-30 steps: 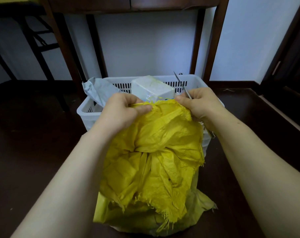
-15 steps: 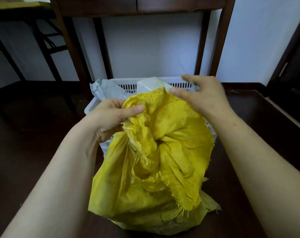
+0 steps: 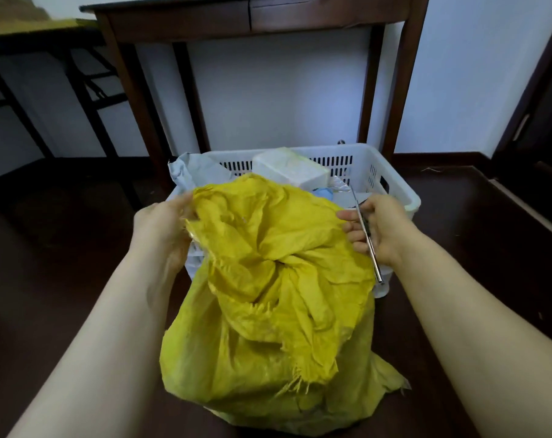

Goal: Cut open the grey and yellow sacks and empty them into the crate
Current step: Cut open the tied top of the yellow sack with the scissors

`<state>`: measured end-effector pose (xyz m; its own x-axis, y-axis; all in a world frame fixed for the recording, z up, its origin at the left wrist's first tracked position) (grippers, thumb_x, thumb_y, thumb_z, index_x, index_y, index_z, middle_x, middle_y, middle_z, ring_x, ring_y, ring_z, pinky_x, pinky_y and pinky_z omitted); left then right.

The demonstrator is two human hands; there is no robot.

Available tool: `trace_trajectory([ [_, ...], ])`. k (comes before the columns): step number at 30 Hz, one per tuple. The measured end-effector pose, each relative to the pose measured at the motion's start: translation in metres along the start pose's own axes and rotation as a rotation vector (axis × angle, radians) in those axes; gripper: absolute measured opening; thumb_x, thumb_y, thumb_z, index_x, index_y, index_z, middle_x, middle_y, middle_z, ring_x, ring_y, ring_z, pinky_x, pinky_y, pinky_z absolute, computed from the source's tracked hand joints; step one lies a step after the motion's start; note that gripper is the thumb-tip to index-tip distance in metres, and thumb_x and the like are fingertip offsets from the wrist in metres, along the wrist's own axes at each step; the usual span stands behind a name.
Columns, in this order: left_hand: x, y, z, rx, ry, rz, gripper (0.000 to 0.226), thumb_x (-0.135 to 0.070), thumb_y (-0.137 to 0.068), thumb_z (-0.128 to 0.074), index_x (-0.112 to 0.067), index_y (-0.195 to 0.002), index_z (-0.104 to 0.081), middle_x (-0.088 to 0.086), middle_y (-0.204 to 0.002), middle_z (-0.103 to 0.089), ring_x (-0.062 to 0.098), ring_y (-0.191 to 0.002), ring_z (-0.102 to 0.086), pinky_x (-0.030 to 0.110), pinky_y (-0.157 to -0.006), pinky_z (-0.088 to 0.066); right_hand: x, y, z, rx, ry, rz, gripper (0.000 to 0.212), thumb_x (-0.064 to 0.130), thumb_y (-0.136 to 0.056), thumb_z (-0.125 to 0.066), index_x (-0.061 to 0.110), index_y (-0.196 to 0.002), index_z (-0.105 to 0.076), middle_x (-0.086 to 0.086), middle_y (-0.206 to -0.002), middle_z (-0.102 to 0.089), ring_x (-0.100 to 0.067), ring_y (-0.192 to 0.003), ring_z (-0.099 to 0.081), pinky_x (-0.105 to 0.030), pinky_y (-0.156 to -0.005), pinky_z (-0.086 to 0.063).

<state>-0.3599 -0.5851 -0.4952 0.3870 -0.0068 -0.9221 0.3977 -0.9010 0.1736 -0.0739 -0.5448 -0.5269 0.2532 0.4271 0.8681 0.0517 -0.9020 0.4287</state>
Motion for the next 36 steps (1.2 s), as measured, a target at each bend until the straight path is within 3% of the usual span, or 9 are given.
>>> trace_trajectory([
  [4,-0.002,0.037,-0.046,0.44,-0.057,-0.025,0.039,-0.046,-0.087,-0.055,-0.018,-0.107,-0.073,0.01,-0.105,-0.072,0.025,-0.093,-0.07,0.04,-0.077,-0.057,0.006,0.005,-0.009,0.087,-0.144,0.051,0.025,0.017,-0.101,-0.036,0.008,-0.109,-0.058,-0.006,-0.068,-0.046,-0.013,-0.056,-0.04,-0.023,-0.05,-0.034],
  [6,0.006,0.043,-0.055,0.439,-0.372,-0.026,0.075,-0.046,-0.068,-0.074,-0.028,-0.136,-0.049,0.002,-0.128,-0.06,0.018,-0.105,-0.065,0.04,-0.09,-0.053,0.013,0.006,-0.011,0.092,-0.182,0.096,0.023,0.028,-0.102,-0.039,0.023,-0.115,-0.058,-0.007,-0.065,-0.051,-0.014,-0.051,-0.047,-0.024,-0.046,-0.041],
  [8,0.016,0.045,-0.059,0.399,-0.55,-0.008,0.09,-0.037,-0.058,-0.084,-0.031,-0.138,-0.044,-0.008,-0.127,-0.057,0.001,-0.092,-0.066,0.023,-0.073,-0.056,0.016,0.007,-0.012,0.105,-0.128,0.125,0.023,0.037,-0.101,-0.039,0.03,-0.116,-0.054,-0.005,-0.056,-0.049,-0.011,-0.039,-0.041,-0.017,-0.035,-0.035],
  [9,0.022,0.046,-0.062,0.417,-0.574,0.013,0.08,-0.032,-0.06,-0.082,-0.025,-0.133,-0.05,-0.006,-0.123,-0.061,0.004,-0.087,-0.068,0.022,-0.067,-0.057,0.016,0.007,-0.011,0.111,-0.098,0.132,0.023,0.039,-0.101,-0.039,0.029,-0.116,-0.053,-0.002,-0.053,-0.047,-0.008,-0.034,-0.035,-0.014,-0.032,-0.029],
  [12,0.035,0.045,-0.067,0.389,-0.61,0.042,0.044,-0.02,-0.073,-0.077,-0.013,-0.115,-0.064,0.007,-0.105,-0.071,0.023,-0.091,-0.07,0.038,-0.083,-0.057,0.016,0.009,-0.01,0.125,-0.058,0.107,0.032,0.042,-0.099,-0.04,0.017,-0.107,-0.058,0.003,-0.045,-0.046,-0.003,-0.03,-0.026,-0.012,-0.028,-0.017],
  [20,0.047,0.032,-0.076,0.231,-0.552,-0.039,0.005,-0.012,-0.088,-0.062,-0.012,-0.09,-0.066,0.008,-0.084,-0.07,0.023,-0.074,-0.066,0.034,-0.075,-0.055,0.01,0.008,-0.02,0.156,-0.171,0.083,0.039,0.03,-0.102,-0.036,0.004,-0.084,-0.058,-0.005,-0.066,-0.044,-0.009,-0.048,-0.038,-0.015,-0.035,-0.028],
  [26,0.052,0.03,-0.078,0.204,-0.532,-0.062,0.013,-0.012,-0.088,-0.061,-0.015,-0.076,-0.064,0.004,-0.074,-0.067,0.018,-0.063,-0.063,0.024,-0.055,-0.051,-0.003,0.008,-0.018,0.113,-0.137,-0.001,0.034,0.048,-0.097,-0.038,0.026,-0.102,-0.064,-0.004,-0.066,-0.053,-0.016,-0.054,-0.054,-0.039,-0.062,-0.051],
  [31,0.052,0.029,-0.078,0.187,-0.525,-0.067,0.012,-0.013,-0.088,-0.061,-0.016,-0.076,-0.062,0.001,-0.07,-0.065,0.013,-0.058,-0.061,0.016,-0.044,-0.045,-0.011,0.006,-0.019,0.141,-0.175,-0.091,0.039,0.057,-0.094,-0.039,0.028,-0.099,-0.066,-0.001,-0.054,-0.044,-0.007,-0.034,-0.027,-0.013,-0.035,-0.024],
  [36,0.053,0.029,-0.078,0.178,-0.532,-0.066,0.014,-0.012,-0.088,-0.061,-0.014,-0.075,-0.061,0.005,-0.072,-0.064,0.019,-0.063,-0.061,0.024,-0.056,-0.048,-0.012,0.002,-0.022,0.123,-0.16,-0.04,0.044,0.053,-0.093,-0.047,0.016,-0.085,-0.069,0.002,-0.047,-0.046,-0.003,-0.029,-0.023,-0.01,-0.029,-0.015],
])
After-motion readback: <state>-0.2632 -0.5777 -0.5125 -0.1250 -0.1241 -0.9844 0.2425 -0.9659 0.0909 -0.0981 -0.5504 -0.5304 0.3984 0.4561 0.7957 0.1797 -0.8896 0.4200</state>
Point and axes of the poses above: each hand's wrist, its own y-axis away from the middle knuckle, its own z-axis out of the back of the hand, x = y × z, the point moved 4 cm from there along -y, towards the middle knuckle
